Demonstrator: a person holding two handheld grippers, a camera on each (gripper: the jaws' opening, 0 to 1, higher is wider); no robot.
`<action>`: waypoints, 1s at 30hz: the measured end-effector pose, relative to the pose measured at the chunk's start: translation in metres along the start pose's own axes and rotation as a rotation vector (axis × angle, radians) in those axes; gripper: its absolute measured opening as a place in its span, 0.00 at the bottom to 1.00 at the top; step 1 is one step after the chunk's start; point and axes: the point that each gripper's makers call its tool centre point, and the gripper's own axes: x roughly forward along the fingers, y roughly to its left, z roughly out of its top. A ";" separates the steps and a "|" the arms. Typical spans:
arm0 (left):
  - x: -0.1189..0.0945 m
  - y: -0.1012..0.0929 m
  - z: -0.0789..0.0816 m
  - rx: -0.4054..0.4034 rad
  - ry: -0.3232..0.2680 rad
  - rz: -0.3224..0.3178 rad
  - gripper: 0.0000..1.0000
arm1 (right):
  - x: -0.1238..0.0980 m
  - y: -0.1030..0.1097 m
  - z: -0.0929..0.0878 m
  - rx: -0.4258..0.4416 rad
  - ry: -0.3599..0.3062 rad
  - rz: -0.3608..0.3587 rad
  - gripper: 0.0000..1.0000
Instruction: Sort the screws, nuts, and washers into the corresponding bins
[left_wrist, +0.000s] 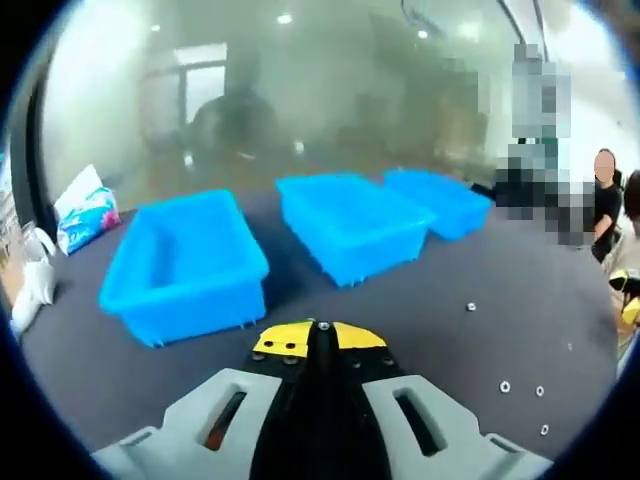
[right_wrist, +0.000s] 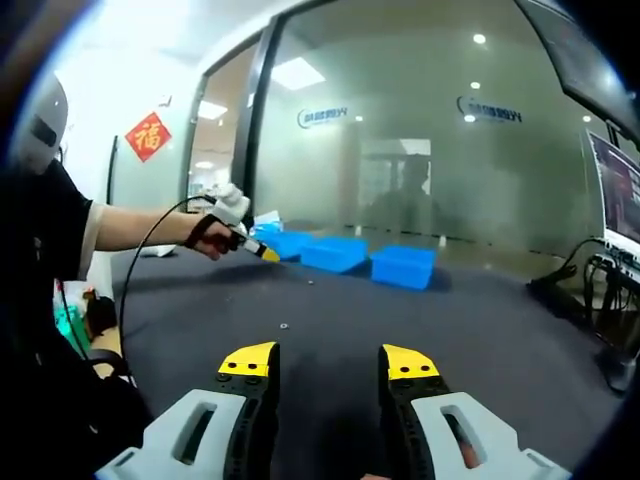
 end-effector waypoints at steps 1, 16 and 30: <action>-0.003 0.001 0.002 -0.009 -0.014 0.001 0.05 | 0.000 0.001 0.000 -0.002 0.000 0.002 0.36; -0.049 0.019 0.065 0.122 -0.242 0.094 0.04 | 0.003 0.011 0.006 -0.014 -0.008 0.021 0.36; -0.036 0.068 0.089 0.107 -0.306 0.257 0.04 | 0.002 0.007 0.002 -0.010 -0.001 0.014 0.36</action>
